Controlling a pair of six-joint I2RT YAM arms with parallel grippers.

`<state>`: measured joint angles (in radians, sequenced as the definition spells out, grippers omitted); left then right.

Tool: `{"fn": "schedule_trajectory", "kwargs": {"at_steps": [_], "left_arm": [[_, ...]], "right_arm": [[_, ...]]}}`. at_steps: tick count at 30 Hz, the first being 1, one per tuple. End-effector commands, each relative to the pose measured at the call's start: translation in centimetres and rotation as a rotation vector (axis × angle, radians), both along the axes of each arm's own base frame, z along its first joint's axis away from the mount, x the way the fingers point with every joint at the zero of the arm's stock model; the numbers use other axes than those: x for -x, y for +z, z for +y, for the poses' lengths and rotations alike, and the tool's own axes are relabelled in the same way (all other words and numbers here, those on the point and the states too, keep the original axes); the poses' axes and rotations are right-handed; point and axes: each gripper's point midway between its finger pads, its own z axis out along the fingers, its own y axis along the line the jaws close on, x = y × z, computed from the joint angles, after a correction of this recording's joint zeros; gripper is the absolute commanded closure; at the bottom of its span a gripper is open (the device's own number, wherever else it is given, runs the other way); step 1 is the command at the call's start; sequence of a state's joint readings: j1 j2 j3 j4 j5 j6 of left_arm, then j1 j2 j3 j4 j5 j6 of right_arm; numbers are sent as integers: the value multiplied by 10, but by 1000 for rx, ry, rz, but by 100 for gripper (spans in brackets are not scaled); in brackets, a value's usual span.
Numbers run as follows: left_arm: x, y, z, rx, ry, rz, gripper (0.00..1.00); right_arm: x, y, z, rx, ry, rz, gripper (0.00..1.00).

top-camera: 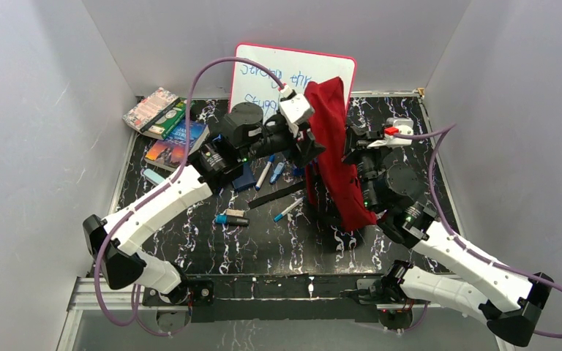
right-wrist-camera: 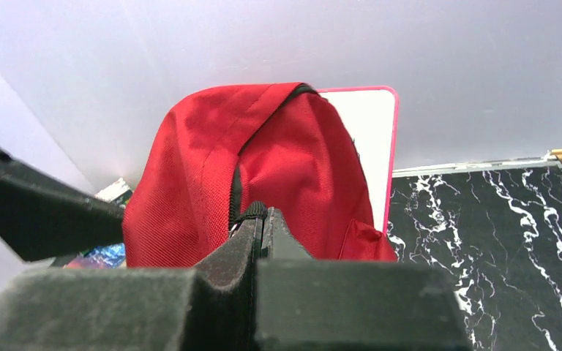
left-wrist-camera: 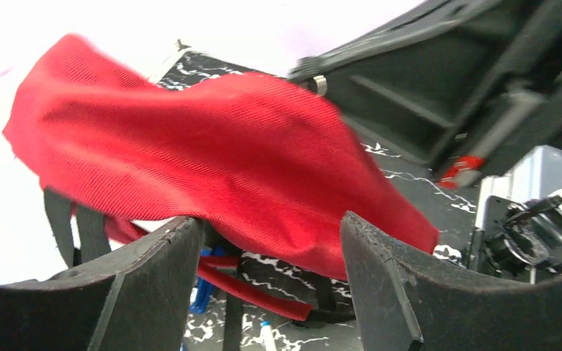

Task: Pack the student bag
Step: Unzip the student bag at the center of the board.

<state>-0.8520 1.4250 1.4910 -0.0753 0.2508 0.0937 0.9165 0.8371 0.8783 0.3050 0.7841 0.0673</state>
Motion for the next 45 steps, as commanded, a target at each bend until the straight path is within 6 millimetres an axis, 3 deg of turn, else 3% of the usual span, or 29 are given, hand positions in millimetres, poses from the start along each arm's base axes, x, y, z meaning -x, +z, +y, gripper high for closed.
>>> {"fn": "schedule_trajectory", "kwargs": {"at_steps": [1,5,9,13,20,23,32,39,45], "left_arm": [[21,28,-18,58,-76,-41,34],[24,26,-22,58,-76,-33,35],[7,19,-14,61,44,-6,34],[-26,17,17,176,354,101,26],[-27,40,38,416,461,224,13],[-32,45,34,441,448,231,11],[-65,21,4,417,346,300,16],[-75,5,1,424,280,423,21],[-73,-11,19,371,377,483,21]], "right_arm": [[-1,32,-19,-237,-81,-73,100],[7,44,-33,-285,-97,-116,100],[14,45,-39,-282,-82,-113,100],[19,32,-38,-255,-48,-80,100],[26,1,-35,-222,-1,-4,100],[31,-5,-34,-224,34,6,100],[44,-17,-27,-223,131,17,100],[46,-22,-27,-215,142,18,100],[44,-26,-23,-197,144,27,100]]}}
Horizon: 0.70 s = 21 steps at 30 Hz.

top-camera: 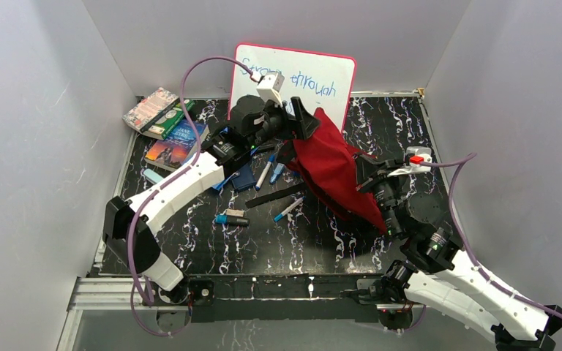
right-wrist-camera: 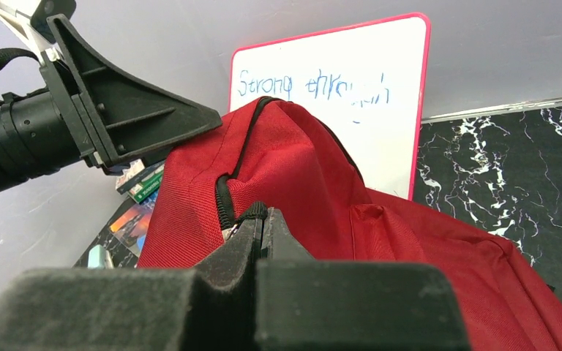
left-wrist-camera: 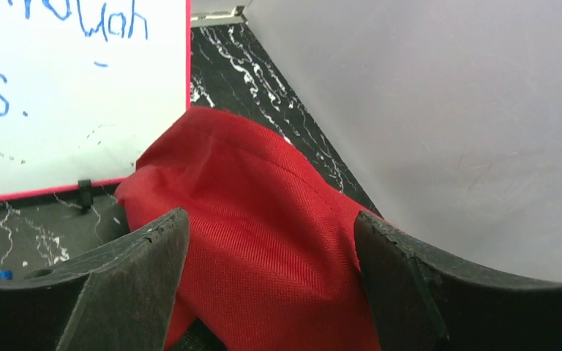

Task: Pack the student bag
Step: Unzip the student bag at the center of the board.

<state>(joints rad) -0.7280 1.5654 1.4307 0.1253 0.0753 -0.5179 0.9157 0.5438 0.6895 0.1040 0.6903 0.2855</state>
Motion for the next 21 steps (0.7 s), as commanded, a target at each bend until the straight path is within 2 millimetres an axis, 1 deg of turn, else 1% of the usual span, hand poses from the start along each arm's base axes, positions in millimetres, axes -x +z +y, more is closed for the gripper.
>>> {"fn": "schedule_trajectory", "kwargs": {"at_steps": [1,3,5,7,10,14,19,21], "left_arm": [[13,30,13,22,21,13,21],[15,21,22,-30,52,77,23],[16,20,33,-59,106,122,23],[18,19,44,-66,165,182,23],[24,14,52,-40,221,292,23],[33,6,46,-11,211,396,22],[33,-7,31,10,177,464,19],[36,-10,23,13,134,487,19]], "right_arm": [[2,24,0,-79,10,-59,100],[0,22,2,-68,12,-54,100],[0,20,3,-61,16,-50,100],[-1,17,4,-53,14,-44,100],[-2,14,6,-46,14,-40,100],[-3,13,6,-38,13,-39,100],[-3,12,6,-34,15,-38,100],[-2,11,7,-32,17,-37,100]]}}
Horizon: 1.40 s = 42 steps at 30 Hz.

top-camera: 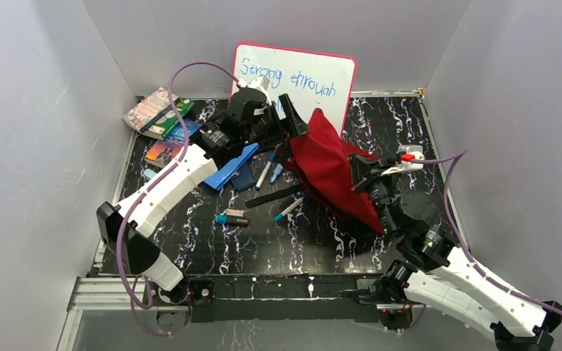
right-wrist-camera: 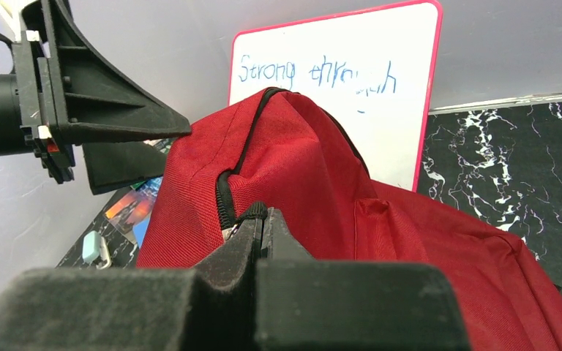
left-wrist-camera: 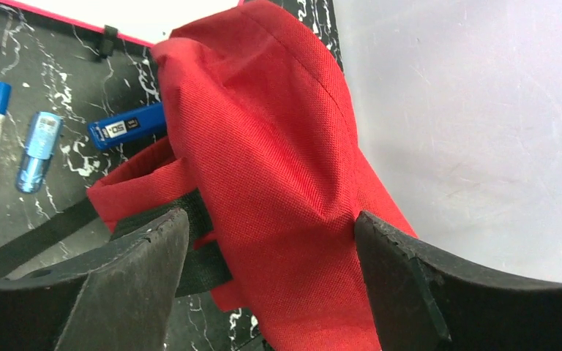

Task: Pack the student bag
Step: Unzip the student bag at the center of the board.

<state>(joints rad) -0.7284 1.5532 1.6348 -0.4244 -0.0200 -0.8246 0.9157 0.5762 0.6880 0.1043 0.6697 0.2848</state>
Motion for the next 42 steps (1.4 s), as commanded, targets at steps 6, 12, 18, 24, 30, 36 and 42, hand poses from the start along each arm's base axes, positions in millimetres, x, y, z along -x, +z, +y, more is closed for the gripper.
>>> {"fn": "schedule_trajectory", "kwargs": {"at_steps": [6,12,18,24,30,36,42], "left_arm": [[2,3,-23,76,-63,49,21],[-5,3,-48,95,-158,24,54],[-20,29,-69,75,-269,-108,82],[-33,87,-93,60,-427,-390,100],[-26,132,-117,96,-567,-602,100],[-2,166,-134,153,-673,-741,100],[26,191,-137,227,-767,-820,100]], "right_arm": [[2,15,0,-50,10,-47,100],[5,13,2,-35,38,-45,100],[13,16,12,-4,114,-68,100],[18,19,39,73,242,-94,100],[14,25,62,99,304,-124,100],[10,41,77,72,334,-178,100],[12,61,92,16,390,-249,100]]}}
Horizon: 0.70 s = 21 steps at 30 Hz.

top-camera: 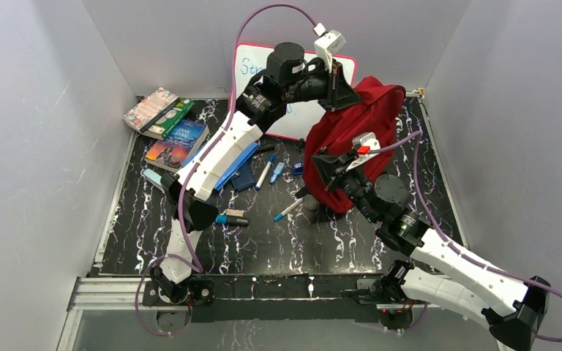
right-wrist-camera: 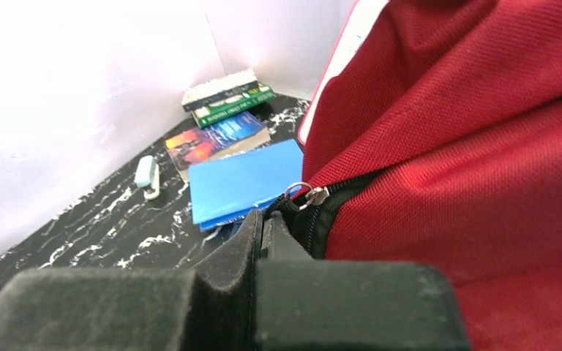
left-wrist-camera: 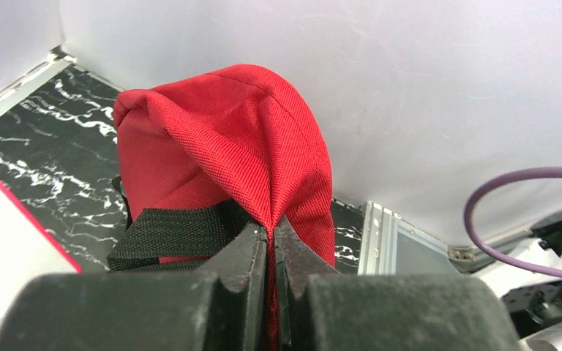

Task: Pack the student bag
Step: Unzip the student bag at the center of the board.

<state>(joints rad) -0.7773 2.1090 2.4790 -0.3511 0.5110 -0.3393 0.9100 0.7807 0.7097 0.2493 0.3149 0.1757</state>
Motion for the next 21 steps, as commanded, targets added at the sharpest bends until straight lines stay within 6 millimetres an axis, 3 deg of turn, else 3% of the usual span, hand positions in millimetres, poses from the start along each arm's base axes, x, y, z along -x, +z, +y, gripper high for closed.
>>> {"fn": "schedule_trajectory", "kwargs": {"at_steps": [1,7,12,15,21], "left_arm": [[45,89,6,186,-140,-216,100],[71,87,-3,184,-233,-227,100],[79,59,-2,118,-274,-166,100],[81,36,0,64,-265,-135,82],[92,17,3,26,-274,-107,57]], "right_arm": [[12,74,11,-172,88,-162,100],[14,93,26,-208,149,-204,100],[13,73,27,-197,148,-157,100],[16,54,19,-197,134,-114,100],[23,16,-6,-182,75,-22,100]]}}
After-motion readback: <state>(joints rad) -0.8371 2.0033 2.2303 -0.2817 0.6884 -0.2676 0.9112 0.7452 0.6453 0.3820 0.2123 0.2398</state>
